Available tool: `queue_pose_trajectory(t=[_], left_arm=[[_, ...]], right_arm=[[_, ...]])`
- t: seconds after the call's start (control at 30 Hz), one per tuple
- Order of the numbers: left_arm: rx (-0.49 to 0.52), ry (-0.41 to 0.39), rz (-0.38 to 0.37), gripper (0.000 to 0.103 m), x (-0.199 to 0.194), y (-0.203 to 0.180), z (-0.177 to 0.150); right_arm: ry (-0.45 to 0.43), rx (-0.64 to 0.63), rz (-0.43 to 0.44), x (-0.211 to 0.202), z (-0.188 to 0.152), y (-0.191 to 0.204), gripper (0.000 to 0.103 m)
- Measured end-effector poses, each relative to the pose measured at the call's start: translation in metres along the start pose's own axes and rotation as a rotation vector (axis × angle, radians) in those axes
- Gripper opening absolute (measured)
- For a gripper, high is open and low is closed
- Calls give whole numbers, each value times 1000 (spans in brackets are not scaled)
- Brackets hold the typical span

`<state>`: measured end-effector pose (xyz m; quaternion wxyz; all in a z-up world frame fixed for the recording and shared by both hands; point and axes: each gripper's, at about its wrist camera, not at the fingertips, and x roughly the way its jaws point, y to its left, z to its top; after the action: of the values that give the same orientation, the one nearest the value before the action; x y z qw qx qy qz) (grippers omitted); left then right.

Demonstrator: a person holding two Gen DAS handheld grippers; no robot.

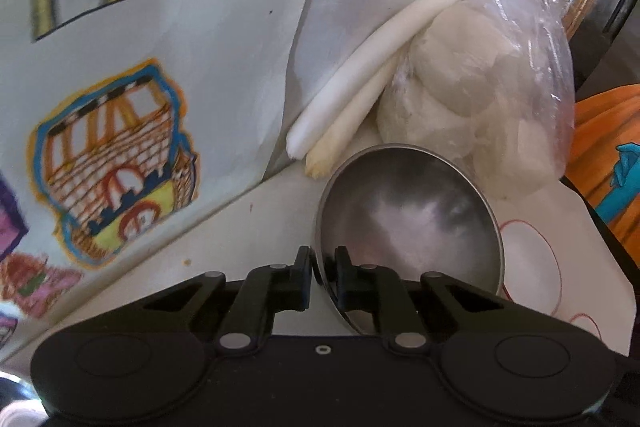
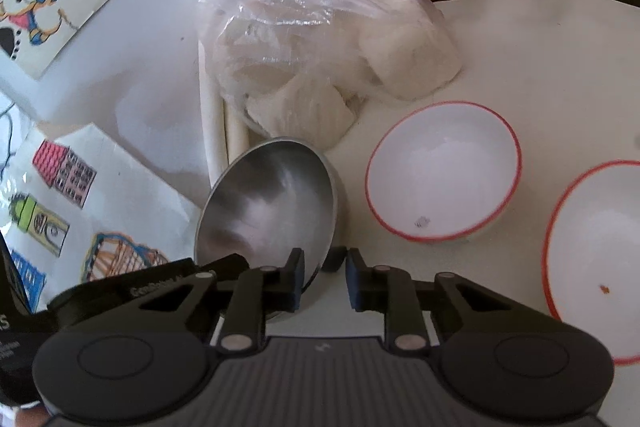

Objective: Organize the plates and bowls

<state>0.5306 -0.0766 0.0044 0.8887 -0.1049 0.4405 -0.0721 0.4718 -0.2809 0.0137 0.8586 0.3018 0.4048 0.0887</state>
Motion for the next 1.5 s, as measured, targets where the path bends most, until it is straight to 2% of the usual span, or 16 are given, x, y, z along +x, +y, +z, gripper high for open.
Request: queue_pose_trajectory(t=[0.37, 0.5, 0.77, 1.03, 1.27, 1.5], left_arm=[[49, 24, -11, 12, -49, 4, -32], [77, 42, -13, 13, -72, 0, -46], [118, 29, -59, 14, -122, 0, -79], [161, 29, -92, 14, -164, 0, -118], [178, 28, -106, 14, -182, 1, -135], [181, 59, -94, 14, -169, -5, -139]], right_arm=[[100, -37, 33, -29, -20, -4, 23], [124, -67, 30, -50, -28, -3, 23], [138, -120, 33, -98, -45, -4, 23], [157, -181, 35, -149, -75, -4, 23], [156, -201, 30, -173, -94, -4, 23], [161, -198, 4, -168, -96, -10, 23]])
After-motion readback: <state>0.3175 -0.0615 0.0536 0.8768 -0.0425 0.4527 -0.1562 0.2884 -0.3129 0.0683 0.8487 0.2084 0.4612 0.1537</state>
